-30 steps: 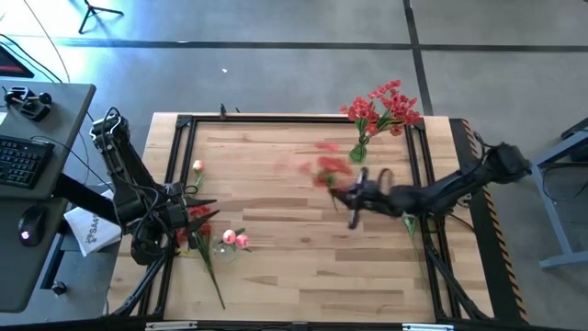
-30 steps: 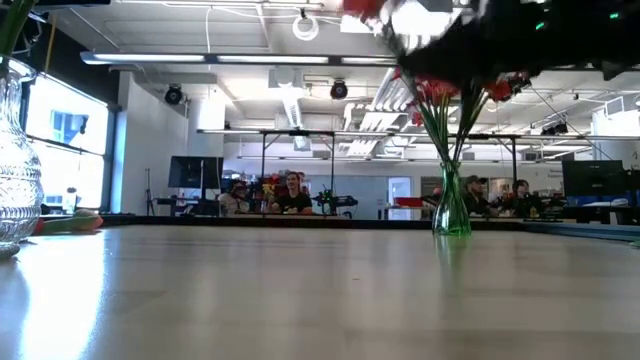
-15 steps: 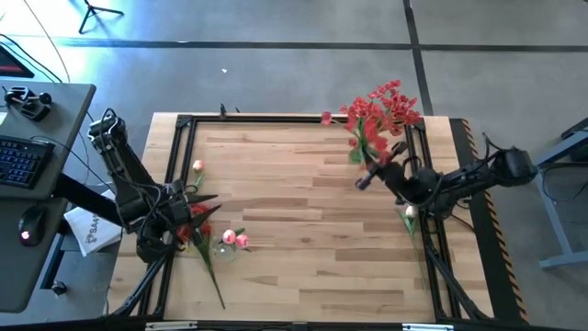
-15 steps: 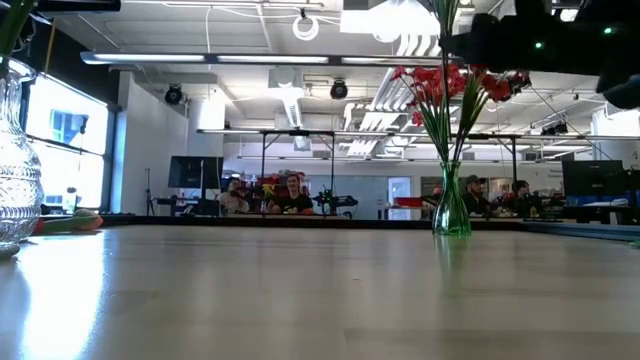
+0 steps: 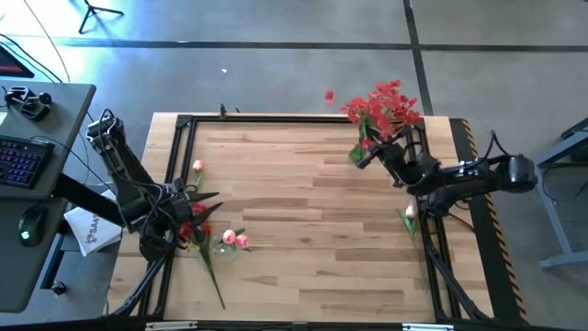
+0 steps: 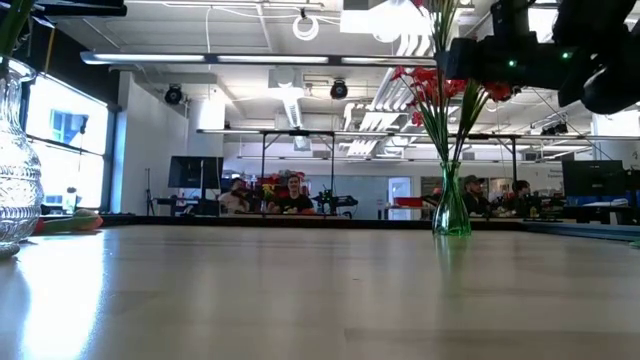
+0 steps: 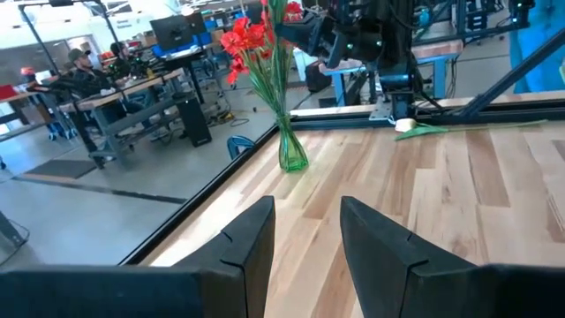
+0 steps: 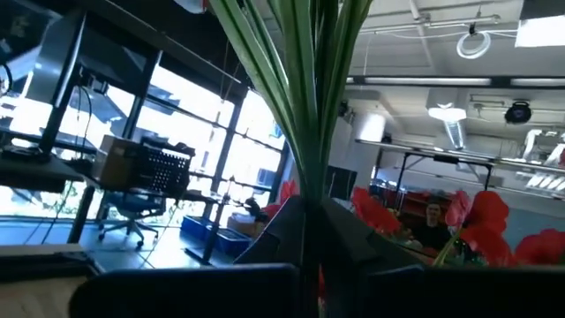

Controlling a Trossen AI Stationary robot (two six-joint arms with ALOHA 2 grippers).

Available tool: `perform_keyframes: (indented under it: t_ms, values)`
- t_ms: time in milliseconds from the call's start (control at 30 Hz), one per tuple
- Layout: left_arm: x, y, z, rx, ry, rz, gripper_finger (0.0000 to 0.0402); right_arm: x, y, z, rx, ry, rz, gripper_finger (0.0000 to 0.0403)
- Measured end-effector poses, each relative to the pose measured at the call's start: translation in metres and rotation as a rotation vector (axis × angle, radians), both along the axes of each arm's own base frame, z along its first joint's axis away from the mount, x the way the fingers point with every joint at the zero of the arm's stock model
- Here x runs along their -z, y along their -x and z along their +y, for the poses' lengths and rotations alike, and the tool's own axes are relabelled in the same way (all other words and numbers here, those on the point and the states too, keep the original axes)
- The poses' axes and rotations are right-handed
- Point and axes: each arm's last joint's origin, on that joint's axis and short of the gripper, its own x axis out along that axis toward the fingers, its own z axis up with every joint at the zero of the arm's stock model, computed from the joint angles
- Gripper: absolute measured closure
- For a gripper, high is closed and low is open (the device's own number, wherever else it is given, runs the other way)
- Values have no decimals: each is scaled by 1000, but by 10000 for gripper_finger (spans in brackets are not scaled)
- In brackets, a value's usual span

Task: Sort flowers into vase by color
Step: Put the red flowers into the green vase

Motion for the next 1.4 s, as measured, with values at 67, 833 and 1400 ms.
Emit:
perform_keyframes:
  t_ms: [67,833,1400]
  values:
    - [0,0,0,0,0,0,283,2,0,-4,24,-7,27,396]
    - [0,0,-1,11,15,6,283,19,1,-22,112,-207,71,313]
    - [0,-1,-1,23,44,8,283,25,-1,-8,113,-332,95,170]
